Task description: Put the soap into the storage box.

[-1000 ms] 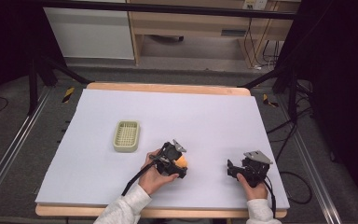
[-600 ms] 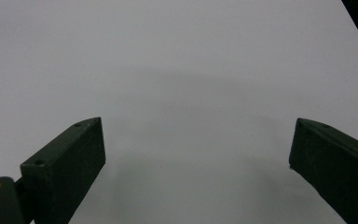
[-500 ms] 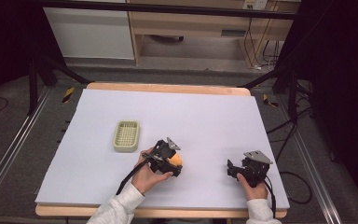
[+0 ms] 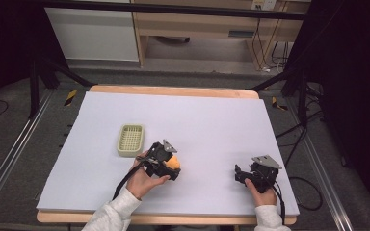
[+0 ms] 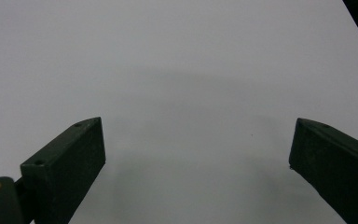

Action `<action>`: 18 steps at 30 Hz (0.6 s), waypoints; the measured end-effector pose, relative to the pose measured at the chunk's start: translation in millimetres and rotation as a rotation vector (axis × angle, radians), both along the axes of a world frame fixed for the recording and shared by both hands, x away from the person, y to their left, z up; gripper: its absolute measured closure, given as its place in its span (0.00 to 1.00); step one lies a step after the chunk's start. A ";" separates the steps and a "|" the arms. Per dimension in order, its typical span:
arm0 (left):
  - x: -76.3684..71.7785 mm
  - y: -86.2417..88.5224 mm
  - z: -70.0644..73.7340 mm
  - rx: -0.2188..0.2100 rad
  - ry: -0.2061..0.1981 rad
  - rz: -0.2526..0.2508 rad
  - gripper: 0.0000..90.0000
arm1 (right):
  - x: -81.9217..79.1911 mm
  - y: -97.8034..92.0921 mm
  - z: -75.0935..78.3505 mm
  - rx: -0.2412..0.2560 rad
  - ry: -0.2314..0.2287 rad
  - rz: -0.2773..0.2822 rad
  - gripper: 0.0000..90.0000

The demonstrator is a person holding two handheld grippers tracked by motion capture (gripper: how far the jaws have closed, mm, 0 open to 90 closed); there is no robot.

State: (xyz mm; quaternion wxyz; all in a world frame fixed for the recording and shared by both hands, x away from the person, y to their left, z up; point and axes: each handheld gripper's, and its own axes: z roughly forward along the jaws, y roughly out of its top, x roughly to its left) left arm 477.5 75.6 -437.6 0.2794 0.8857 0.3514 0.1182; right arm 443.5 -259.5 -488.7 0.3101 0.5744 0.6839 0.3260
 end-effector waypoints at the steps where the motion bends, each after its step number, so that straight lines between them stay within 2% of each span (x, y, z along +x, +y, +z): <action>1: 0.0 1.2 0.3 -0.005 0.001 0.002 0.29 | 0.1 0.0 0.0 0.002 0.000 0.000 0.05; 13: 4.4 20.0 13.6 -0.042 -0.010 0.033 0.29 | 0.1 -0.3 -0.1 0.001 -0.002 0.000 0.05; 18: 6.7 26.1 18.0 -0.045 -0.015 0.044 0.29 | 0.1 -0.5 -0.1 0.001 -0.003 0.001 0.05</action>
